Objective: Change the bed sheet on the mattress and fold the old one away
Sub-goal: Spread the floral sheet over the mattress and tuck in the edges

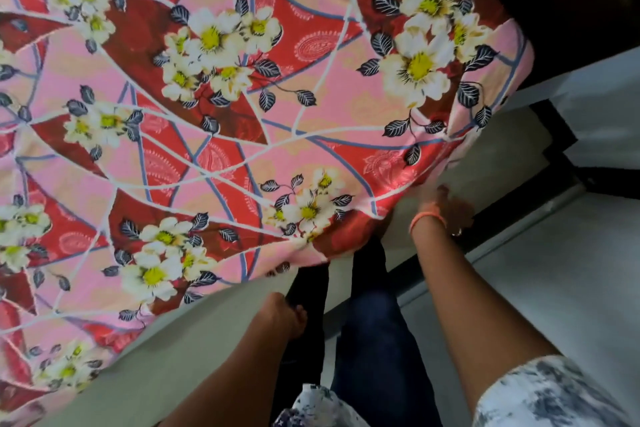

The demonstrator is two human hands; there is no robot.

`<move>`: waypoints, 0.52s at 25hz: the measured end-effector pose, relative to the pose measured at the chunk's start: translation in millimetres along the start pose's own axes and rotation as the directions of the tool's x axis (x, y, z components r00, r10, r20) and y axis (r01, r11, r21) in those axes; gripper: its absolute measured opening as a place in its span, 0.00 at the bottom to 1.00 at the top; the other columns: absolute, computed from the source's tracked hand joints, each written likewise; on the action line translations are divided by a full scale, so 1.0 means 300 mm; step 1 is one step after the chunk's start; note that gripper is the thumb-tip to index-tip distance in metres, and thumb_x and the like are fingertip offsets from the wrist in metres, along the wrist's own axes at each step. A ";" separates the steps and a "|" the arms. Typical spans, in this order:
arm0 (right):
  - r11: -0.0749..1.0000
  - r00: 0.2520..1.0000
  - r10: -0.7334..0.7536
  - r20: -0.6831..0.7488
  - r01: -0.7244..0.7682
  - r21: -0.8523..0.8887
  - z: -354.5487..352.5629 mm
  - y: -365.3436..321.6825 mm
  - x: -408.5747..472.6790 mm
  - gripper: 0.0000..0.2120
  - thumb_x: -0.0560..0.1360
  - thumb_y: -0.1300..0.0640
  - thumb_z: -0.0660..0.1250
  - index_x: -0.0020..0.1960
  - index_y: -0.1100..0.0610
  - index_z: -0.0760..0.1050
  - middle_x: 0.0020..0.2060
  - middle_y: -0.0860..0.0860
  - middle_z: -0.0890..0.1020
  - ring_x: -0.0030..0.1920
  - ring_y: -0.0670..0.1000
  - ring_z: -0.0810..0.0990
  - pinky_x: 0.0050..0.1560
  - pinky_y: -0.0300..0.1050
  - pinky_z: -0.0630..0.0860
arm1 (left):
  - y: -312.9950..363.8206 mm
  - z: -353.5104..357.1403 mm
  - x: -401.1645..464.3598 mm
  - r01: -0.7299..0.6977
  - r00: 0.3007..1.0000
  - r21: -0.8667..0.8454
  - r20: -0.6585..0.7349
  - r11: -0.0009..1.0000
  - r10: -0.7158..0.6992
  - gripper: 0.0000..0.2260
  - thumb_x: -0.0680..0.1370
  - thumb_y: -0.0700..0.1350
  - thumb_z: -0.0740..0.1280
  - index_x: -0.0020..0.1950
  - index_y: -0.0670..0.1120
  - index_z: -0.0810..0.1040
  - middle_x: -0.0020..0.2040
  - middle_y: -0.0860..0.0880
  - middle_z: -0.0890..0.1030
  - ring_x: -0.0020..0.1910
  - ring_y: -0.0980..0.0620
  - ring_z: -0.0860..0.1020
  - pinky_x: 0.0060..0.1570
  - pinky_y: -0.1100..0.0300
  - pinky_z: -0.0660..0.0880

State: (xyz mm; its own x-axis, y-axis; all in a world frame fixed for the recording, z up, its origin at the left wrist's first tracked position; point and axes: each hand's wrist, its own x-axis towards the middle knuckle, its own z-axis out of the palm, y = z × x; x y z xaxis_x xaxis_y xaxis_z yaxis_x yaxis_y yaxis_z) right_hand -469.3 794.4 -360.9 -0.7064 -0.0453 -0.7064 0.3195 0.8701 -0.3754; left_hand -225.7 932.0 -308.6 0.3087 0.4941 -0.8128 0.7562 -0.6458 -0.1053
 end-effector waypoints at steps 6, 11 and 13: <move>0.592 0.637 -0.764 0.102 0.754 -0.284 0.127 0.082 -0.351 0.15 0.72 0.53 0.67 0.57 0.57 0.72 0.56 0.57 0.73 0.54 0.57 0.72 0.47 0.49 0.68 | 0.134 -0.003 0.002 -0.049 0.981 -0.367 0.159 0.929 0.115 0.30 0.81 0.54 0.59 0.79 0.42 0.57 0.79 0.43 0.59 0.76 0.44 0.63 0.72 0.50 0.66; -0.205 -0.005 -0.427 0.904 0.975 -0.091 0.308 0.128 -0.599 0.11 0.74 0.57 0.63 0.55 0.58 0.75 0.52 0.56 0.77 0.50 0.61 0.77 0.50 0.53 0.74 | 0.254 -0.100 0.049 -0.082 0.985 -0.596 0.076 0.799 0.158 0.08 0.75 0.46 0.65 0.51 0.45 0.76 0.51 0.45 0.78 0.44 0.48 0.80 0.35 0.61 0.78; -0.404 -0.057 -0.149 0.987 0.915 -0.008 0.367 0.182 -0.699 0.11 0.76 0.55 0.62 0.58 0.57 0.72 0.55 0.55 0.76 0.53 0.60 0.76 0.53 0.53 0.72 | 0.279 -0.159 0.070 -0.105 0.989 -0.599 0.024 0.794 0.149 0.11 0.75 0.52 0.69 0.47 0.44 0.75 0.45 0.45 0.80 0.39 0.48 0.79 0.34 0.59 0.78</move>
State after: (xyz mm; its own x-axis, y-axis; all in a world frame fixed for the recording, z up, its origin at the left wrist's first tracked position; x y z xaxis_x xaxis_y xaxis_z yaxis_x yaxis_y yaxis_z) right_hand -234.1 797.4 -299.4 0.6160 -0.6118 -0.4962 -0.7806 -0.3891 -0.4892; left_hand -128.5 916.2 -307.1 0.4039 0.3783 -0.8329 0.9135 -0.2155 0.3451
